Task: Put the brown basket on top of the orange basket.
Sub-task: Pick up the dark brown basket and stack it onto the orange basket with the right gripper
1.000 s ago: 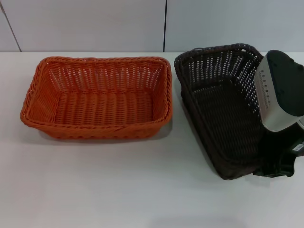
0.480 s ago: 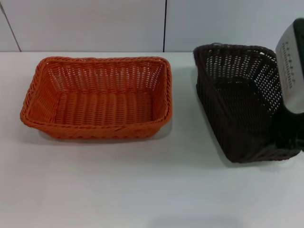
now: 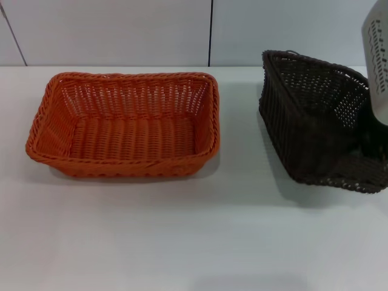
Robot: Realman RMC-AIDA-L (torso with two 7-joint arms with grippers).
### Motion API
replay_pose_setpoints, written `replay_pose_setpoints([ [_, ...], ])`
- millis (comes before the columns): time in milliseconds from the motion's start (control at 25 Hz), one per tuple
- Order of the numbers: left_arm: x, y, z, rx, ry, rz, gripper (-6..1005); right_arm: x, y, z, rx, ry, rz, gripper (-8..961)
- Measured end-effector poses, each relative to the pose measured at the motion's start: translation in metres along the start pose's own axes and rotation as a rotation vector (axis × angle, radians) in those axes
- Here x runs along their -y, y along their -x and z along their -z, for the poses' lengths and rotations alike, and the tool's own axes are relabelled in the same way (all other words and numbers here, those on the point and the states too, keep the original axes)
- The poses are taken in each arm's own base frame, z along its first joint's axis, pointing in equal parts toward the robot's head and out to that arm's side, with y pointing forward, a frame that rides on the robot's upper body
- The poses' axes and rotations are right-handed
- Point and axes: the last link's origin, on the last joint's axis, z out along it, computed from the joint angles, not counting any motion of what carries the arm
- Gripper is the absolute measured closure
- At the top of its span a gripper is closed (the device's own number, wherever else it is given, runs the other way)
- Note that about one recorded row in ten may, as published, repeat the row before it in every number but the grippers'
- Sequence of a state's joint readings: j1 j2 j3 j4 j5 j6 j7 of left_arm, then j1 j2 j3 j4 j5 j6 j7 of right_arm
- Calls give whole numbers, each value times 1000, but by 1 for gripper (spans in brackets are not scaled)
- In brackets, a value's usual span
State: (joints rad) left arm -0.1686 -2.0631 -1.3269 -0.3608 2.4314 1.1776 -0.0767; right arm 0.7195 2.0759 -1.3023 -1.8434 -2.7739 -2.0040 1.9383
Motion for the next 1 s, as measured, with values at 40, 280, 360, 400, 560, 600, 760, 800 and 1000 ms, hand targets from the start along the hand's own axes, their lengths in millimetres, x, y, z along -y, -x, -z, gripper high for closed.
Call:
replay_pose_setpoints([
  [40, 0, 0, 0, 1, -1, -1, 203, 1, 2, 2, -4, -10, 7, 761],
  [280, 2, 1, 2, 3, -4, -2, 203, 6, 11, 16, -2, -63, 42, 761],
  [360, 2, 1, 2, 3, -5, -2, 203, 8, 11, 19, -10, -81, 44, 760],
  [400, 2, 1, 2, 3, -5, -2, 203, 9, 11, 21, -21, -93, 42, 760],
  [560, 3, 1, 2, 2, -8, -2, 203, 12, 13, 28, -37, -132, 67, 758],
  [600, 3, 0, 2, 1, -10, -2, 203, 13, 15, 30, -35, -142, 78, 758],
  [760, 3, 0, 2, -2, -15, 1, 203, 14, 21, 38, -27, -204, 148, 756],
  [800, 4, 0, 1, -2, -17, 1, 203, 15, 23, 40, -23, -218, 161, 756],
  [1000, 6, -1, 2, -4, -26, 2, 203, 20, 35, 41, 5, -288, 224, 754],
])
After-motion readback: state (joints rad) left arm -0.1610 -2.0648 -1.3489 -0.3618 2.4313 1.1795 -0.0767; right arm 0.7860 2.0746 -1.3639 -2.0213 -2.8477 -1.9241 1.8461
